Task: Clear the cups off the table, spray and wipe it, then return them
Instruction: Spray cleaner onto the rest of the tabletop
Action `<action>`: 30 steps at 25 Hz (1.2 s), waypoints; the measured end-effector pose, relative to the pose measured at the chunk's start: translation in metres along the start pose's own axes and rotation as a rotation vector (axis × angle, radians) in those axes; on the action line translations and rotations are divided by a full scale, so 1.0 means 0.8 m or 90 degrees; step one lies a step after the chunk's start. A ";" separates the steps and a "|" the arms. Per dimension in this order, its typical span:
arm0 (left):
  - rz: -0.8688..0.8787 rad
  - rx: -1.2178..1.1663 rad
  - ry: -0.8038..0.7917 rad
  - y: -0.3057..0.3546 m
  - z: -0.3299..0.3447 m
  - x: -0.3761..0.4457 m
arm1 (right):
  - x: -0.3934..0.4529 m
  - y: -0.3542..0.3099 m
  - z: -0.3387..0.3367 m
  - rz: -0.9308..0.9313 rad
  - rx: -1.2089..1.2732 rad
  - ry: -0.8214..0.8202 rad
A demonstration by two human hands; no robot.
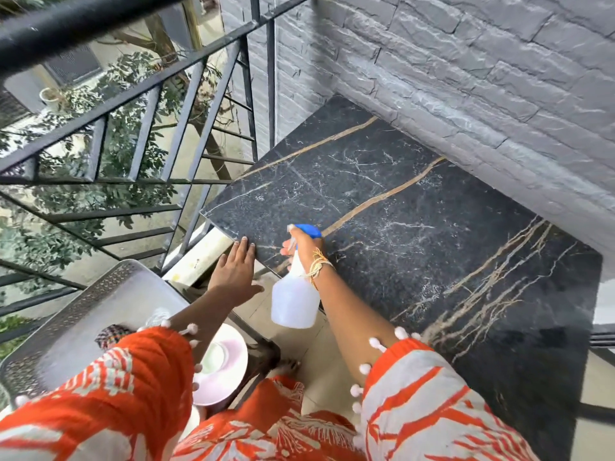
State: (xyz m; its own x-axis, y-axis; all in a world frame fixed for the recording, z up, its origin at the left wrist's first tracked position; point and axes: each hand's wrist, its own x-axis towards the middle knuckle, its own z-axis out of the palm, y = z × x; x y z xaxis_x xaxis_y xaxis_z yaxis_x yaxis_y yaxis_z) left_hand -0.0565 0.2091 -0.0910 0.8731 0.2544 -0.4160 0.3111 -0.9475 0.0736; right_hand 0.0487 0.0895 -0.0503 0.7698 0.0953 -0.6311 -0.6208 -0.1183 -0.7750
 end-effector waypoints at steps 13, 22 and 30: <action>0.126 -0.080 0.052 0.136 0.023 -0.075 | -0.110 0.101 -0.218 0.016 0.163 0.253; 0.102 -0.119 0.052 0.122 0.053 -0.153 | -0.158 0.133 -0.201 -0.068 0.133 0.216; 0.001 -0.205 0.082 0.000 0.057 -0.177 | -0.158 0.122 -0.076 -0.119 0.033 0.088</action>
State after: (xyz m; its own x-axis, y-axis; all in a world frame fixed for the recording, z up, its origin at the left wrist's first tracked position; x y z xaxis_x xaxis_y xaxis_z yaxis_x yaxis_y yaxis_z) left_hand -0.1974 0.1641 -0.0732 0.9073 0.2957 -0.2990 0.3950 -0.8430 0.3652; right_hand -0.1004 0.0055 -0.0441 0.8829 -0.0260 -0.4688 -0.4695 -0.0605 -0.8809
